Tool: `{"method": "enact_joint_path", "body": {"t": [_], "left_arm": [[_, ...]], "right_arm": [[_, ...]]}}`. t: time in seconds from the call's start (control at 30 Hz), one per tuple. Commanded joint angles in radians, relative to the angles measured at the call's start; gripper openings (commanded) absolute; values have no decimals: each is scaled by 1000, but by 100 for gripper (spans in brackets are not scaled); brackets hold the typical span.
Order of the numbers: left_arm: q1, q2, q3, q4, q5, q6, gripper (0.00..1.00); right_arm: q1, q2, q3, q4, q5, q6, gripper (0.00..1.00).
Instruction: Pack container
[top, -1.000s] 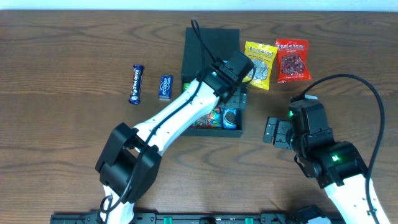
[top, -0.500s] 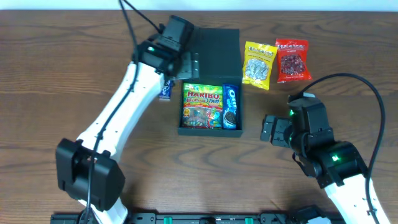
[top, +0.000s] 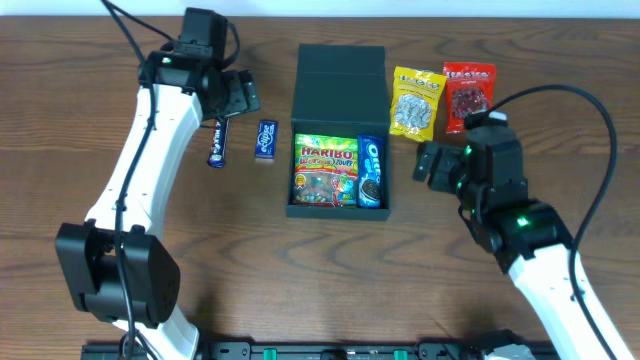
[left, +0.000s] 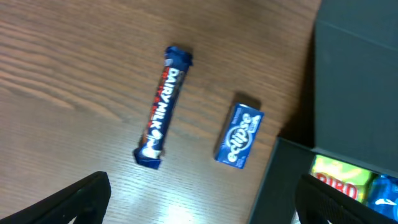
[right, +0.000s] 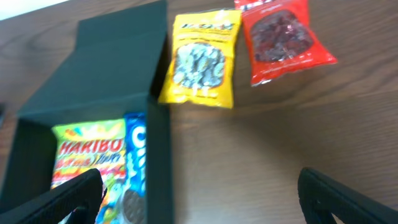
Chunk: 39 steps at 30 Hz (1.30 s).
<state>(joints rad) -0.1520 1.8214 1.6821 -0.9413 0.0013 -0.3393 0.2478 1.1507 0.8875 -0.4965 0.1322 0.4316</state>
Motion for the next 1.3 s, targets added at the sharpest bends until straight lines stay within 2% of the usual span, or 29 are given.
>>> {"method": "enact_joint_path", "body": {"t": [0.0, 0.3, 0.5, 0.73, 1.1, 1.27], "left_arm": [[14, -11, 22, -13, 18, 30, 95], [15, -11, 22, -12, 18, 30, 95], [15, -11, 22, -17, 18, 31, 95], [15, -11, 22, -30, 18, 56, 95], [15, -11, 22, -28, 17, 56, 95], [15, -11, 22, -27, 17, 56, 95]], "right_arm": [[-56, 50, 45, 23, 13, -42, 99], [-178, 221, 128, 179, 14, -108, 99], [-238, 389, 128, 435, 37, -115, 99], [-312, 593, 146, 626, 36, -115, 99], [-320, 901, 340, 631, 36, -119, 99], [-320, 969, 355, 630, 36, -119, 87]]}}
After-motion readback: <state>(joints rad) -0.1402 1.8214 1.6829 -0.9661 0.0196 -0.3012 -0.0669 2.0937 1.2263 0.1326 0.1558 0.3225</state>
